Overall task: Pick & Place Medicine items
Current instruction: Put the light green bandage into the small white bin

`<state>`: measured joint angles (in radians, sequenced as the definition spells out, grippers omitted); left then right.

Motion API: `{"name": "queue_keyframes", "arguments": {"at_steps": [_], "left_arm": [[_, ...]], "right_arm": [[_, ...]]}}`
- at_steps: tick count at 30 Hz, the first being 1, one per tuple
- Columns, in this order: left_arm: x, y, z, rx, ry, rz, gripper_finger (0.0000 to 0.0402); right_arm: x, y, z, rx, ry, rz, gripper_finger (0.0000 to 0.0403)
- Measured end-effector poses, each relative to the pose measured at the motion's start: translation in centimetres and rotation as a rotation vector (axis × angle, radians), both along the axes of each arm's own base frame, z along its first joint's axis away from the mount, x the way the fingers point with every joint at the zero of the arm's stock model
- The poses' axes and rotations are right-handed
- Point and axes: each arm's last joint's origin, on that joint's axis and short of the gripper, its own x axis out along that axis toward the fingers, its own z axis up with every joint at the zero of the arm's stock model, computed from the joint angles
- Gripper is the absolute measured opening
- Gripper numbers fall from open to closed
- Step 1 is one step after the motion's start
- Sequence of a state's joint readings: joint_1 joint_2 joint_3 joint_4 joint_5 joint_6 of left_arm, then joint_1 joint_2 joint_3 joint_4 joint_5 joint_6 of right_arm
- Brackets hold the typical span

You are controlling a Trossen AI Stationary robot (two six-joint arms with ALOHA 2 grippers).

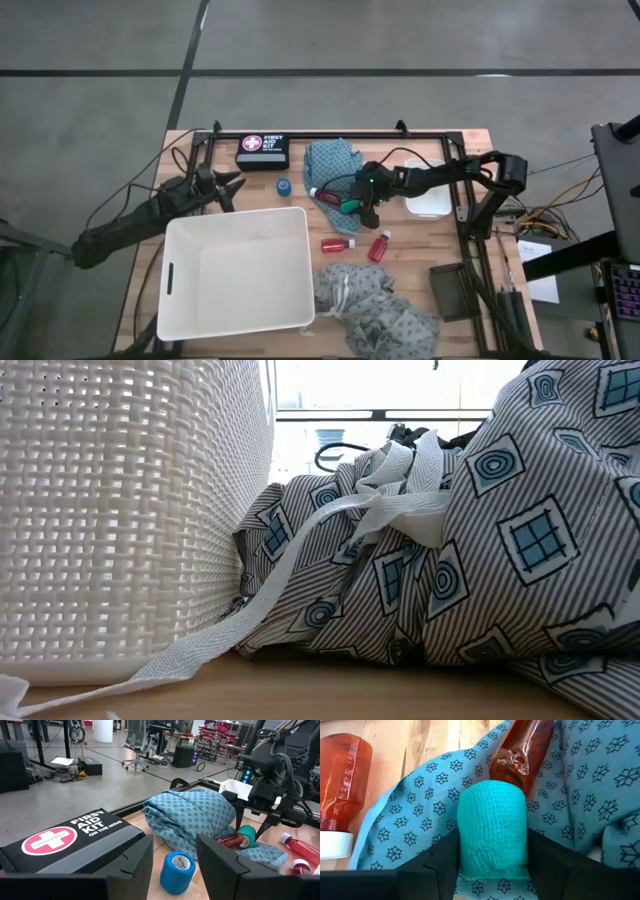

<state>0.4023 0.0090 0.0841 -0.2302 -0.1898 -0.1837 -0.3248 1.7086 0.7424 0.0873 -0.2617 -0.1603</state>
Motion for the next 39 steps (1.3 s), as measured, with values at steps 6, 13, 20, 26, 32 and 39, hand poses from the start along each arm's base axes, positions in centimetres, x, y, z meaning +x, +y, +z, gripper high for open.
{"name": "queue_keyframes", "arguments": {"at_steps": [6,13,20,26,32,39], "left_arm": [[0.0,0.0,0.0,0.0,0.0,0.0,0.0153],[0.0,0.0,0.0,0.0,0.0,0.0,0.0153],[0.0,0.0,0.0,0.0,0.0,0.0,0.0153],[0.0,0.0,0.0,0.0,0.0,0.0,0.0153],[0.0,0.0,0.0,0.0,0.0,0.0,0.0153],[0.0,0.0,0.0,0.0,0.0,0.0,0.0153]], "right_arm": [[-0.2,0.1,0.9,0.012,-0.017,-0.02,0.019],[-1.0,0.3,3.9,0.0,-0.081,-0.028,0.0189],[-3.3,0.7,7.1,-0.054,-0.059,-0.153,0.0189],[-5.8,0.9,9.9,-0.203,-0.05,-0.331,0.0189],[-8.4,1.2,12.7,-0.285,-0.102,-0.502,0.0189],[-10.9,1.5,13.9,-0.353,-0.078,-0.657,0.0189]]}}
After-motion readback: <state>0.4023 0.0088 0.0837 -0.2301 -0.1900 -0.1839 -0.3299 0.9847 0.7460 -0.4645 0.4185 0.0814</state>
